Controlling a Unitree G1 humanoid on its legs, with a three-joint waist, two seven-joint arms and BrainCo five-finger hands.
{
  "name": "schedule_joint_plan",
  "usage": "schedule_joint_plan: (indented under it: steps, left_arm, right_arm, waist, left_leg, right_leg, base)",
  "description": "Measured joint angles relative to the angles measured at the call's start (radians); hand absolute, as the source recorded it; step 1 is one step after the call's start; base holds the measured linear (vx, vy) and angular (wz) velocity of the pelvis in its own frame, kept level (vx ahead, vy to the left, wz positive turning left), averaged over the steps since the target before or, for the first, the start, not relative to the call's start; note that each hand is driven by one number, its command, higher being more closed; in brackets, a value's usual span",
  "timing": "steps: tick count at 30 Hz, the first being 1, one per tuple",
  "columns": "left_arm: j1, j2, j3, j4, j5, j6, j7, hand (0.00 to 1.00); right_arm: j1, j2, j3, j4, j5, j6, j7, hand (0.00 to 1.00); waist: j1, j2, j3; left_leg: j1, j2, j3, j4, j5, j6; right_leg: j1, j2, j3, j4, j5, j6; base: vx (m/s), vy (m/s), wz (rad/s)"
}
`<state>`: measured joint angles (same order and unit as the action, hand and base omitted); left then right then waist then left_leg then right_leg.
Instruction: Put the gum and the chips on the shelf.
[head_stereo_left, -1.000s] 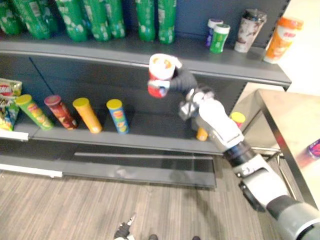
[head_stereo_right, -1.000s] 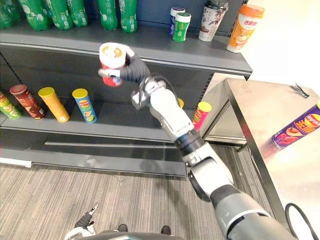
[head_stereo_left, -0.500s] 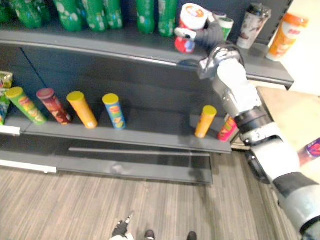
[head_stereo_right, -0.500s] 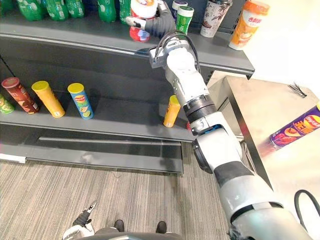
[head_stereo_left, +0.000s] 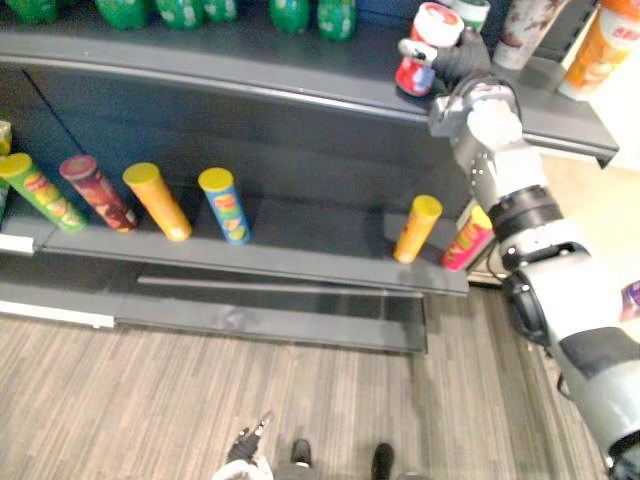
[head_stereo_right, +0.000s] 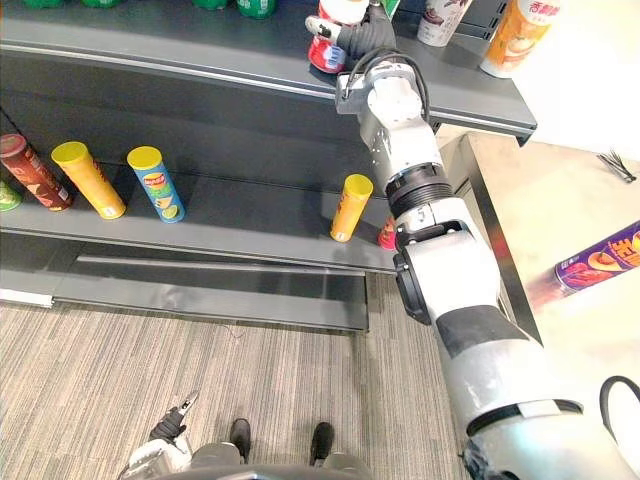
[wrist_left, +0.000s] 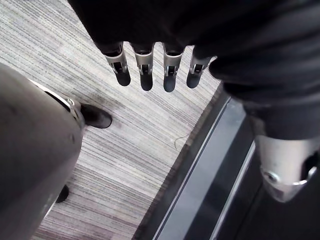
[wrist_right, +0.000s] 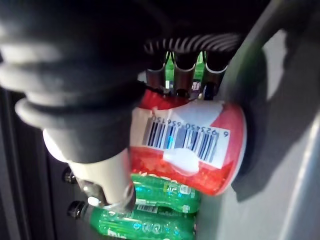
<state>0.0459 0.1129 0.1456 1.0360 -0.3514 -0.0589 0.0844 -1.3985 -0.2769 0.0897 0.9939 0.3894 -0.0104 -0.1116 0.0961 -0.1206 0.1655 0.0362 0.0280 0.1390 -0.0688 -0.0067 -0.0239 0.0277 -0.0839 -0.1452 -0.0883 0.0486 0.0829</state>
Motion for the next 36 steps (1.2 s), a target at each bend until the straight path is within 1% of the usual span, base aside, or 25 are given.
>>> schedule_joint_plan:
  steps: [2,4,6,9,15,18,24,27,36]
  left_arm:
    - [-0.001,0.000,-0.003,0.000,0.000,-0.005,0.000,0.00]
    - [-0.003,0.000,-0.012,0.000,0.000,-0.006,0.000,0.00]
    - [-0.005,0.000,-0.025,0.000,0.000,-0.007,0.000,0.00]
    - [-0.011,0.000,-0.031,0.000,0.000,-0.009,0.002,0.00]
    - [-0.015,0.000,-0.040,0.000,0.000,-0.019,0.010,0.00]
    - [-0.015,-0.001,-0.044,0.000,0.000,-0.019,0.010,0.00]
    - [-0.017,0.000,-0.062,0.001,0.001,-0.019,0.009,0.00]
    - [-0.018,0.000,-0.062,0.001,0.001,-0.019,0.009,0.00]
    - [-0.018,0.000,-0.062,0.002,0.001,-0.019,0.009,0.00]
  right_arm:
    - [-0.004,-0.005,-0.015,0.010,-0.004,0.000,-0.007,1.00]
    - [-0.022,-0.024,-0.015,0.044,-0.040,0.000,-0.009,1.00]
    - [-0.022,-0.034,-0.017,0.046,-0.042,0.000,-0.008,1.00]
    - [-0.023,-0.047,-0.045,0.051,-0.076,-0.004,-0.003,1.00]
    - [-0.024,-0.107,-0.046,0.084,-0.078,-0.006,0.011,1.00]
    - [-0.024,-0.110,-0.055,0.084,-0.078,-0.010,0.012,1.00]
    - [-0.024,-0.110,-0.055,0.090,-0.078,-0.016,0.018,1.00]
    - [-0.024,-0.110,-0.055,0.095,-0.078,-0.018,0.029,1.00]
    - [-0.022,-0.110,-0.051,0.096,-0.077,-0.024,0.032,1.00]
  waist:
    - [-0.001,0.002,0.003]
    - [0.001,0.006,0.007]
    - [0.003,0.009,0.011]
    - [0.004,0.013,0.023]
    - [0.015,0.019,0.029]
    - [0.015,0.023,0.032]
    - [0.016,0.023,0.032]
    - [0.016,0.023,0.032]
    - [0.017,0.023,0.032]
  left_leg:
    - [-0.001,0.000,-0.007,0.000,0.000,0.000]
    - [-0.001,0.000,-0.011,0.001,0.000,0.000]
    - [-0.001,0.000,-0.012,0.002,0.000,0.000]
    - [0.002,0.000,-0.014,0.004,0.000,0.000]
    - [0.001,-0.001,-0.014,0.004,0.000,0.000]
    - [0.002,-0.001,-0.013,0.004,0.000,0.000]
    - [0.003,-0.002,-0.014,0.004,0.000,0.000]
    - [0.004,-0.002,-0.014,0.004,0.000,0.000]
    - [0.006,-0.002,-0.013,0.003,0.000,0.001]
  right_leg:
    - [0.002,0.000,-0.009,0.000,0.000,0.000]
    - [0.004,0.000,-0.011,0.000,0.000,0.000]
    - [0.005,-0.001,-0.012,0.000,0.000,0.000]
    - [0.010,-0.001,-0.014,0.000,0.000,0.000]
    - [0.010,-0.001,-0.014,0.000,-0.001,0.000]
    - [0.010,-0.001,-0.014,0.000,-0.001,0.000]
    - [0.011,-0.002,-0.015,0.000,-0.001,0.000]
    - [0.012,-0.002,-0.015,0.000,-0.001,0.000]
    - [0.013,-0.002,-0.016,0.000,-0.001,0.000]
  base:
    - [0.00,-0.010,0.09]
    - [-0.02,-0.010,0.05]
    - [-0.02,-0.004,0.01]
    - [-0.02,-0.006,0.02]
    - [-0.01,-0.002,0.00]
    - [0.00,0.000,0.00]
    - [0.00,0.000,0.00]
    - [0.00,0.000,0.00]
    - [0.00,0.000,0.00]
